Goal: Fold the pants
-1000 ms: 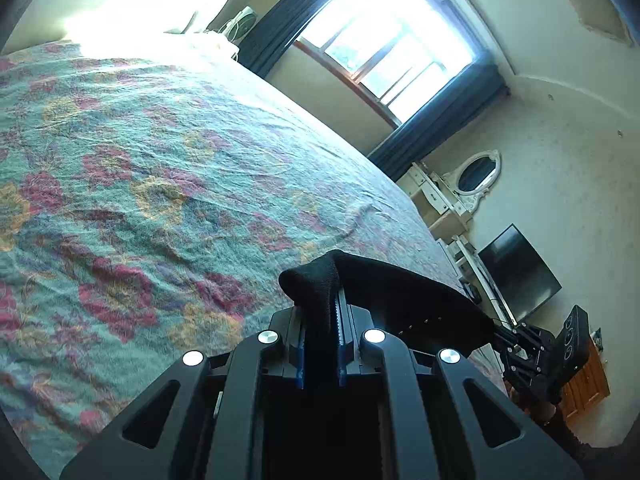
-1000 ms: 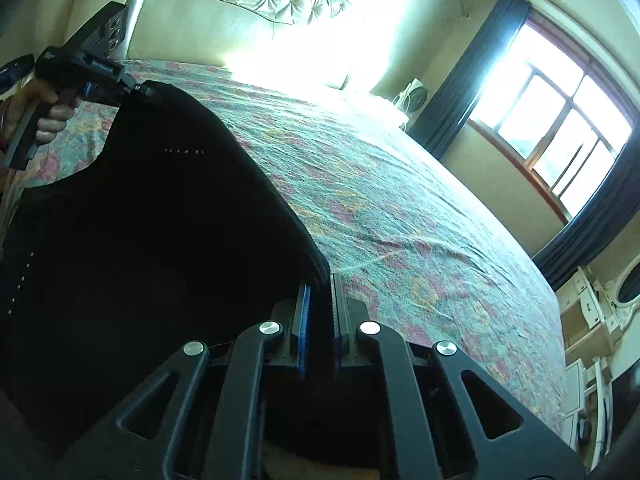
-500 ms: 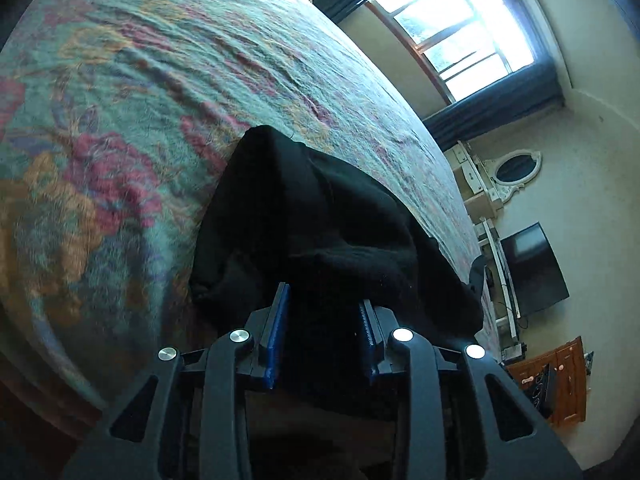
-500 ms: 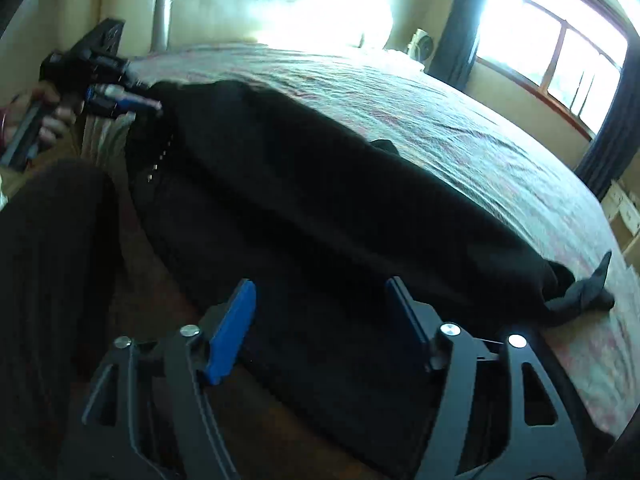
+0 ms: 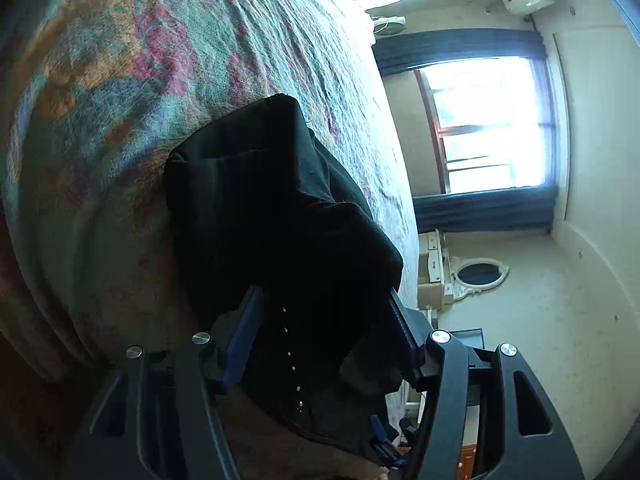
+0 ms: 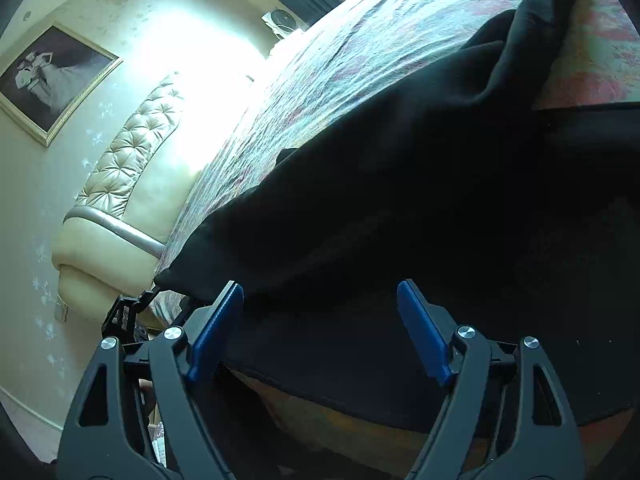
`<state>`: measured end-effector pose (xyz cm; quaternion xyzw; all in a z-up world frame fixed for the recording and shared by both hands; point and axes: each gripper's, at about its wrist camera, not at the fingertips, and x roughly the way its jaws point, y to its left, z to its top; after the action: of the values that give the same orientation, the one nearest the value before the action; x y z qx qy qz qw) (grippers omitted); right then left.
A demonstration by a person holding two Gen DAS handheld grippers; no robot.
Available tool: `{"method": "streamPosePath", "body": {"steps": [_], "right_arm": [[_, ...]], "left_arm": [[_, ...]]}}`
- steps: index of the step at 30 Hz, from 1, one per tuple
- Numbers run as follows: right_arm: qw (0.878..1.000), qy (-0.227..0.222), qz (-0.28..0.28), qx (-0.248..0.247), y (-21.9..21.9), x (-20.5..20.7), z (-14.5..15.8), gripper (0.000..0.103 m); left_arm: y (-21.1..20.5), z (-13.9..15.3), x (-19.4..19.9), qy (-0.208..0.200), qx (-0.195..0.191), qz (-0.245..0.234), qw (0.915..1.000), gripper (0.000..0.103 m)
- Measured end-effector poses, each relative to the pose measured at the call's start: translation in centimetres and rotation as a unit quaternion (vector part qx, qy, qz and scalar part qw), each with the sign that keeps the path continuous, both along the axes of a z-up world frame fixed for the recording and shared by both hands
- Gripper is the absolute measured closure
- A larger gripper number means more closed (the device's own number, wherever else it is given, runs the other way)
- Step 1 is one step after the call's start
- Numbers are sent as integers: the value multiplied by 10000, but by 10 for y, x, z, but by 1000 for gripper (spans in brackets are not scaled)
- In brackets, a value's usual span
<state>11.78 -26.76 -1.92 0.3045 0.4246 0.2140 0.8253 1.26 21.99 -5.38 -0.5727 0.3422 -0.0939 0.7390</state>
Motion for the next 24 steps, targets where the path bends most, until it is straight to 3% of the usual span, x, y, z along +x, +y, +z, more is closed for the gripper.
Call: {"method": "streamPosePath", "body": {"steps": [3,6,9,13,17,18,19,21,24], "right_arm": [[9998,130,-103,133,-7,-4,-10,24],[9997,125,-114,177,-6,-8,-9,24],[9997,127,-119,184,-4,-5,-10,23],[9997,149,-123,169,-5,0,-15,23],[9997,143,-94,155,-2,-1,-14,22],[9997,148,-107,167,-4,1,-16,22],[9996,169,-133,196,-5,1,-16,22],[9990,228,-220,319,-9,2,-18,22],[9963,343,-462,634,-18,7,-21,22]], "left_arm": [[-2,-4,-4,24,-58,215,9997,35],[-4,-12,-12,-66,-362,393,9985,24],[-8,-11,-18,-102,-112,449,9989,19],[-10,-16,1,124,-101,513,9986,19],[-12,-9,13,195,200,604,9978,20],[-9,-5,14,213,303,589,9976,32],[-9,-4,18,299,429,521,9973,58],[-8,-7,24,535,657,379,9957,87],[-5,-15,24,612,424,428,9963,91]]}}
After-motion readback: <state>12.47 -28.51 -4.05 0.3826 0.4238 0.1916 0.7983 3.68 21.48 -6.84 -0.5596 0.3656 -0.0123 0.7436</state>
